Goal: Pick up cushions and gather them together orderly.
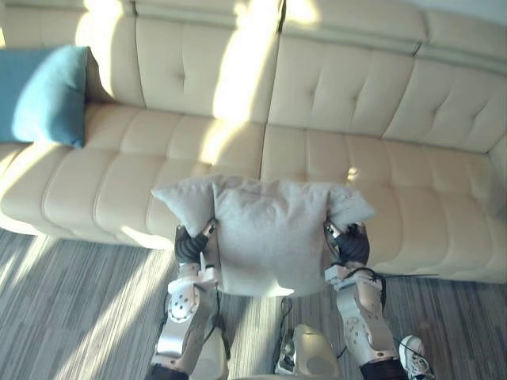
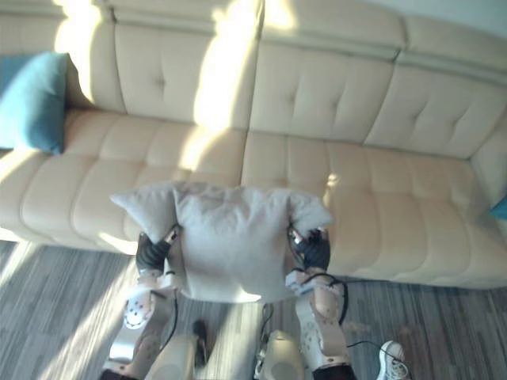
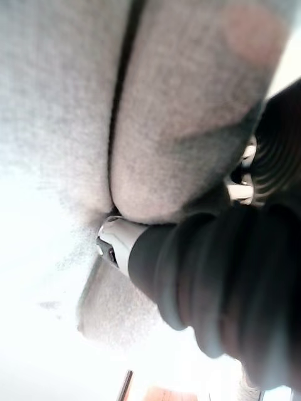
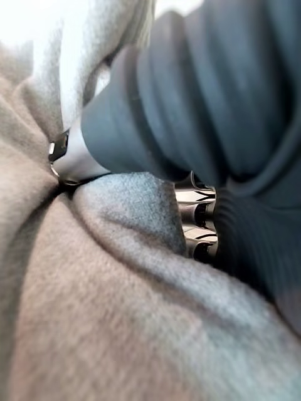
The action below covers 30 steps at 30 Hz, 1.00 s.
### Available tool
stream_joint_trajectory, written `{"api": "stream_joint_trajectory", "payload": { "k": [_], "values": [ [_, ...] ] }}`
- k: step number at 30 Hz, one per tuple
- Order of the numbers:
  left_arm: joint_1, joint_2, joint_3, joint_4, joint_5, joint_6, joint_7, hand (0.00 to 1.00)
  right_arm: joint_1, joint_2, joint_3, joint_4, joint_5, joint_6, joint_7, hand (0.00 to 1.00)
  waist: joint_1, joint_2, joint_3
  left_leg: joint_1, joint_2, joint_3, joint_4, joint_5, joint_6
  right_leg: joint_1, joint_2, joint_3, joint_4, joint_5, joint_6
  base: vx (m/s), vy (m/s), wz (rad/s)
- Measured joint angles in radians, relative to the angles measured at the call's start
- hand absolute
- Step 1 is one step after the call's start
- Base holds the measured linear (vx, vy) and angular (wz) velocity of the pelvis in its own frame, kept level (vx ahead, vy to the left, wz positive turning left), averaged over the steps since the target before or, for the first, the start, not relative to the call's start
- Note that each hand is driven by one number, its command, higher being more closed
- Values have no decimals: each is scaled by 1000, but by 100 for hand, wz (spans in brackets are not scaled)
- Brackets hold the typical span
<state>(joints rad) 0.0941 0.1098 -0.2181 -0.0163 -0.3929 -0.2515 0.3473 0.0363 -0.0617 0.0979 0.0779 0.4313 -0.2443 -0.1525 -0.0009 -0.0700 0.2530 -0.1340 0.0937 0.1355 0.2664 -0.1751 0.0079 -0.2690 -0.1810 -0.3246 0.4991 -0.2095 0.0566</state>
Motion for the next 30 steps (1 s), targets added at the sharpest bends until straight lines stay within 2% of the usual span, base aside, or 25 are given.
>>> {"api": "stream_joint_trajectory", "payload": {
  "k": [2,3,4,5,6,7,8,9,10,11,12,13,14,15,16,17,19,20,21,22,23,24,26,28,30],
  "values": [
    [-1,8,0,1,0,4,0,100,1,-3,-1,0,0,7,7,100,-3,-8,-5,30,1,-3,-31,8,-16,-12,33,14,-214,107,-9,206,-74,7],
    [-1,10,-1,2,0,6,0,100,1,-5,-2,1,0,9,7,100,-4,-10,-6,37,-1,-3,-36,9,-24,-11,39,21,-251,129,-12,211,-130,19],
    [-1,21,-8,2,0,6,0,100,3,-10,-2,1,0,9,11,100,-13,-20,-12,55,-17,-8,-36,-4,-49,-5,44,66,-340,187,-20,283,-208,35],
    [-4,31,-17,2,0,6,-1,100,3,-18,-3,1,0,10,13,100,-20,-33,-22,68,-39,-21,-15,-35,-71,-3,42,137,-357,289,-54,342,-266,38],
    [-2,15,-23,4,0,9,-3,100,2,-34,-7,1,0,10,15,100,-23,3,-29,58,-19,-42,21,-65,-88,-10,67,142,-322,278,-61,369,-257,20],
    [2,5,-38,5,0,10,-5,100,8,-52,-14,0,1,11,16,100,-17,50,-52,39,26,-62,62,-92,-116,-19,103,130,-282,235,-71,322,-189,5],
    [2,0,-43,6,0,10,-9,100,12,-59,-16,0,3,13,17,100,-17,76,-66,32,47,-80,96,-103,-134,-19,119,106,-261,199,-81,279,-129,8],
    [2,-5,-44,7,1,10,-16,100,14,-60,-19,0,3,13,17,100,-23,86,-72,19,58,-97,134,-103,-140,-11,127,89,-252,182,-91,280,-151,34],
    [2,-13,-46,10,1,11,-27,100,21,-61,-20,-1,3,14,17,100,-35,98,-72,-20,83,-120,259,-93,-159,29,140,55,-249,158,-112,420,-218,49],
    [2,-21,-47,22,1,11,-39,100,31,-61,-26,-6,3,14,17,100,-40,106,-68,-67,118,-113,417,-51,-187,90,156,29,-265,143,-125,426,-216,49],
    [2,-26,-48,30,1,11,-46,100,39,-62,-32,-16,4,17,17,100,-40,109,-66,-94,140,-103,498,-27,-178,125,165,22,-280,140,-130,407,-160,35],
    [6,-35,-48,45,1,14,-58,100,58,-60,-44,-42,4,18,18,100,-27,111,-65,-149,180,-56,672,-15,-156,192,174,12,-312,135,-138,194,-60,18],
    [6,-37,-49,48,1,16,-61,100,64,-60,-48,-52,4,18,18,100,-24,110,-64,-164,186,-39,709,-16,-154,208,174,10,-321,135,-138,275,-64,16],
    [6,-45,-56,49,1,18,-71,100,76,-60,-59,-85,4,13,18,100,-15,106,-63,-204,192,5,749,-32,-127,250,166,6,-354,135,-138,247,-23,15],
    [4,-54,-56,48,1,18,-76,100,74,-60,-68,-101,3,8,18,100,-13,108,-62,-219,189,22,691,-49,-101,272,159,1,-379,136,-137,289,-10,12],
    [3,-55,-56,49,1,18,-77,100,72,-60,-69,-102,3,7,18,100,-12,108,-63,-223,186,21,655,-53,-97,277,157,0,-385,136,-137,208,66,10],
    [-5,-57,-62,49,3,23,-81,100,73,-59,-91,-98,3,9,18,100,-10,106,-62,-204,129,-44,348,-53,-108,291,131,-7,-400,138,-128,182,132,10],
    [-6,-57,-64,49,4,22,-82,100,73,-59,-93,-97,3,10,18,100,-10,107,-62,-193,116,-62,301,-46,-110,291,128,-7,-401,139,-122,204,254,-11],
    [-5,-57,-66,49,13,23,-86,100,72,-59,-95,-89,2,10,18,100,-3,122,-67,-141,82,-132,114,61,-120,299,129,16,-413,139,-87,173,249,-35],
    [-2,-57,-69,50,16,23,-86,100,73,-62,-95,-80,1,11,18,100,0,147,-74,-106,88,-159,58,134,-135,313,151,34,-427,137,-62,179,281,-39],
    [-4,-51,-70,53,17,23,-86,100,70,-57,-95,-67,1,11,18,100,-1,150,-75,-89,93,-159,44,103,-147,323,156,41,-434,135,-51,134,212,-23],
    [-15,-31,-75,68,17,24,-88,100,77,-33,-98,-42,1,19,17,100,-4,117,-81,-65,67,-146,7,113,-134,321,128,59,-434,142,-36,139,233,-9],
    [-8,-9,-77,68,17,24,-88,100,89,-9,-98,-37,0,22,18,100,-3,86,-95,-14,14,-106,-75,138,-105,321,71,90,-434,132,-3,127,209,-14],
    [-6,-6,-81,63,17,23,-88,100,87,-12,-98,-38,-1,22,19,100,-3,89,-102,21,-21,-82,-129,148,-89,321,36,114,-432,126,15,96,167,-16],
    [-4,-6,-84,52,18,23,-88,100,86,-8,-98,-38,-1,22,19,100,-3,89,-103,31,-36,-72,-157,156,-78,314,22,120,-432,125,24,61,98,-12]
  ]
}}
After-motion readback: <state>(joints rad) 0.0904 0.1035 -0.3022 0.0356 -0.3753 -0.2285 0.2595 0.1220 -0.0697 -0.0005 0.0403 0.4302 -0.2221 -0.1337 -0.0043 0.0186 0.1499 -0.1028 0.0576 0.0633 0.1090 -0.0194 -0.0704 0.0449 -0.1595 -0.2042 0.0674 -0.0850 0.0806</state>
